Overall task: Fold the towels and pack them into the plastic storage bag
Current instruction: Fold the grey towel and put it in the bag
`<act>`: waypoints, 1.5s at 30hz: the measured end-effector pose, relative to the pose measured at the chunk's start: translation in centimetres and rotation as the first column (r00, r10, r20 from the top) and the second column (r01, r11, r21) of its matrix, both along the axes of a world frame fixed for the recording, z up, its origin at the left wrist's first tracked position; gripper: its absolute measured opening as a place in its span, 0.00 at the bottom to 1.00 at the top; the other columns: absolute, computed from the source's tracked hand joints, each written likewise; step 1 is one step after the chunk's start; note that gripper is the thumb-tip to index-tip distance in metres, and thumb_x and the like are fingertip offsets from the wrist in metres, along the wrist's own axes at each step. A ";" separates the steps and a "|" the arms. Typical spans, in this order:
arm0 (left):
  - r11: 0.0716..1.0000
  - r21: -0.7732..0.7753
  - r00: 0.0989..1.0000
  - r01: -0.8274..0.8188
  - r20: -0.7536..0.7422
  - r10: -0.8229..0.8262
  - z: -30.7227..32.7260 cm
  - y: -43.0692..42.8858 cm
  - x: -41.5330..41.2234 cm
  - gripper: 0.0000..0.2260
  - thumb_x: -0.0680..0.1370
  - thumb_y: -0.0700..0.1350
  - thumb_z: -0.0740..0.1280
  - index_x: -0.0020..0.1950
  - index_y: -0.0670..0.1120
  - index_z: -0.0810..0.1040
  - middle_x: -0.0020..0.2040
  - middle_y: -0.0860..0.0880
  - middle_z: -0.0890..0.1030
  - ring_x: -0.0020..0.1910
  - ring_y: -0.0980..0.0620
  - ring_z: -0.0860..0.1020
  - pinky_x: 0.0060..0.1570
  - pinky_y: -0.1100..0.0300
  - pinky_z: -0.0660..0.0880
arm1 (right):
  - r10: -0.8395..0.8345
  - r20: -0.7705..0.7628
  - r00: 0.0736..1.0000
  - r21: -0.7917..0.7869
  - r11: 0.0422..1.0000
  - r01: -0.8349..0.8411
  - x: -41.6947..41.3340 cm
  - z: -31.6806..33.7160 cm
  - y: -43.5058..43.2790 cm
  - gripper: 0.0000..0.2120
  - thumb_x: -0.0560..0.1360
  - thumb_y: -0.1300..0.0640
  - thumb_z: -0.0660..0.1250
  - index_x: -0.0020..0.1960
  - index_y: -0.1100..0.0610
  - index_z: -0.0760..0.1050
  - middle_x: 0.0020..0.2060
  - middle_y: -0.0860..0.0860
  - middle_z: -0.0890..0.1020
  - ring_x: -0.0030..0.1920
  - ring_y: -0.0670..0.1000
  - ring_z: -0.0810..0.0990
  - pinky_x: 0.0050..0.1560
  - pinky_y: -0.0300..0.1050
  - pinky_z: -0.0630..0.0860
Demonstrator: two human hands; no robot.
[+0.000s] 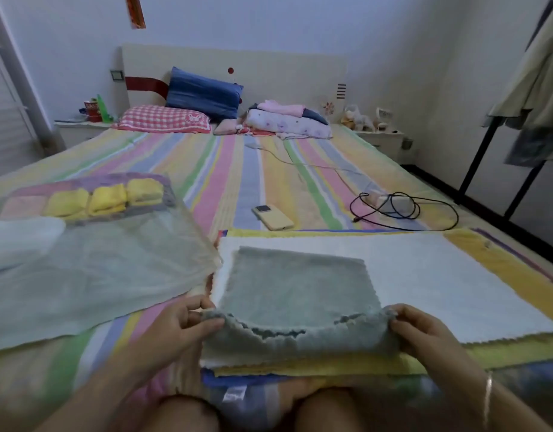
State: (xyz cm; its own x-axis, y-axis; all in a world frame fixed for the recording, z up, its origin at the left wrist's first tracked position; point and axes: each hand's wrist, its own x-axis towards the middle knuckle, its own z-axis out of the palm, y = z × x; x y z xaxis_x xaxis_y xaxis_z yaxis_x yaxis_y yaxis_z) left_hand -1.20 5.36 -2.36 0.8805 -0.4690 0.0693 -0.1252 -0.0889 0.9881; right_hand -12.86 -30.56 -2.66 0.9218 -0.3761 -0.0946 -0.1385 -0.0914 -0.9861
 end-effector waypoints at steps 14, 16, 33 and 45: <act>0.821 0.302 0.849 -0.484 0.387 0.359 -1.2 -10.0 14.6 0.08 0.81 0.47 0.63 0.51 0.43 0.70 0.47 0.44 0.78 0.44 0.45 0.77 0.40 0.53 0.69 | -0.287 0.119 0.950 -0.145 0.942 0.303 12.4 0.2 -3.1 0.09 0.78 0.65 0.62 0.46 0.55 0.79 0.37 0.50 0.80 0.34 0.49 0.73 0.32 0.41 0.69; 0.804 0.322 0.829 -0.499 0.447 0.335 -1.9 -10.3 15.5 0.07 0.81 0.47 0.62 0.50 0.45 0.67 0.41 0.46 0.76 0.40 0.45 0.75 0.34 0.56 0.64 | -0.282 0.100 0.954 -0.184 0.937 0.296 13.3 -1.1 -3.4 0.09 0.78 0.65 0.62 0.47 0.55 0.79 0.38 0.49 0.81 0.37 0.49 0.75 0.35 0.39 0.69; 0.746 0.626 0.647 -0.227 0.670 -0.364 -0.5 -16.2 10.0 0.29 0.77 0.56 0.45 0.75 0.48 0.65 0.76 0.50 0.65 0.75 0.51 0.62 0.75 0.56 0.52 | -0.154 -0.462 0.873 -0.379 0.925 -0.038 11.4 1.5 -1.9 0.22 0.74 0.43 0.68 0.46 0.64 0.79 0.34 0.53 0.75 0.31 0.52 0.73 0.32 0.42 0.68; 0.851 0.505 0.824 -0.146 0.539 -0.178 -1.9 -18.3 7.8 0.21 0.83 0.50 0.52 0.76 0.46 0.65 0.76 0.50 0.65 0.76 0.54 0.60 0.75 0.60 0.51 | -0.106 -0.118 0.987 -0.007 0.994 0.106 12.0 7.2 1.4 0.14 0.75 0.60 0.68 0.60 0.58 0.75 0.43 0.53 0.81 0.39 0.49 0.79 0.25 0.37 0.74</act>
